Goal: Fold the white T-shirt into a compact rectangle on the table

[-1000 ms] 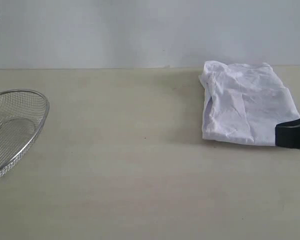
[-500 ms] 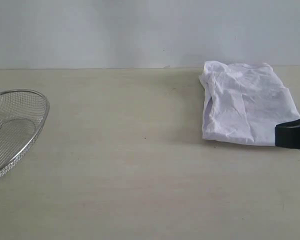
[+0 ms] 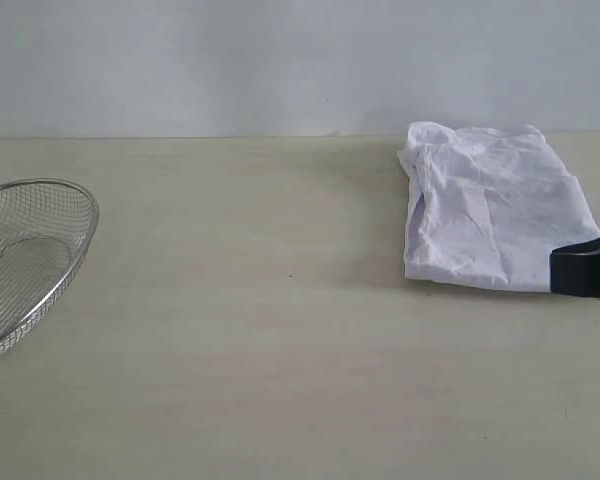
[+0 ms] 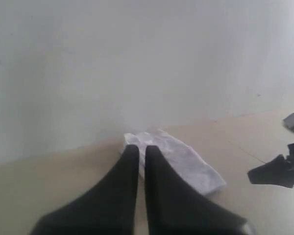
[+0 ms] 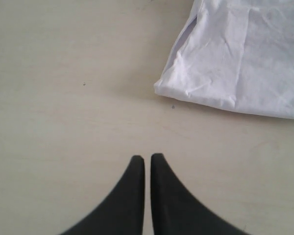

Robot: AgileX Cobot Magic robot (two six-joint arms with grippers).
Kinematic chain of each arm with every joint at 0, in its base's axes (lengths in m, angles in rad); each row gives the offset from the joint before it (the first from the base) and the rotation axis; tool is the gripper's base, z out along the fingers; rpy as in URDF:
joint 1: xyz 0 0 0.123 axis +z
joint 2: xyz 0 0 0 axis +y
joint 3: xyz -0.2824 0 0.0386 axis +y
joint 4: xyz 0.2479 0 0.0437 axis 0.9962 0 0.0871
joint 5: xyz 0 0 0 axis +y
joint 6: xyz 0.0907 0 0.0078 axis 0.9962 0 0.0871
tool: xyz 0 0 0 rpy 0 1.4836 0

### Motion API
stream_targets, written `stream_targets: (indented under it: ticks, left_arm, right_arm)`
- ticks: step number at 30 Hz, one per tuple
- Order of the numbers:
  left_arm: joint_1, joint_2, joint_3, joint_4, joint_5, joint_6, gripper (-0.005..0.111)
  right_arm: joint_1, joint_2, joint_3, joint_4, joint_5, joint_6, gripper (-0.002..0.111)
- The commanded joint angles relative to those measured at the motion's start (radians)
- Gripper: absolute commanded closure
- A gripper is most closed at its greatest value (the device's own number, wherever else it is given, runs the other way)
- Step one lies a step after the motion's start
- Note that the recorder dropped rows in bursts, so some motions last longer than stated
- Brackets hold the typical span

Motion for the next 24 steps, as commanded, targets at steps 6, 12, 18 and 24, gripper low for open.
stream_targets:
  ticks: [6,12,18,24]
  left_arm:
    - [0.009,-0.122,0.233,0.157,-0.325,-0.006,0.102]
    - [0.059,-0.236,0.471,0.102,-0.563,-0.008,0.102]
    - [0.177,-0.275,0.578,0.040,-0.573,-0.014,0.102]
    - [0.302,-0.311,0.610,0.040,-0.533,-0.017,0.102]
  right_arm:
    - [0.002,-0.005,0.002,0.000,-0.004,-0.002,0.108]
    - [0.002,-0.005,0.002,0.000,-0.041,-0.002,0.108]
    - [0.002,-0.005,0.002,0.000,-0.053,-0.002,0.108]
    - [0.002,-0.005,0.002,0.000,-0.053,-0.002,0.108]
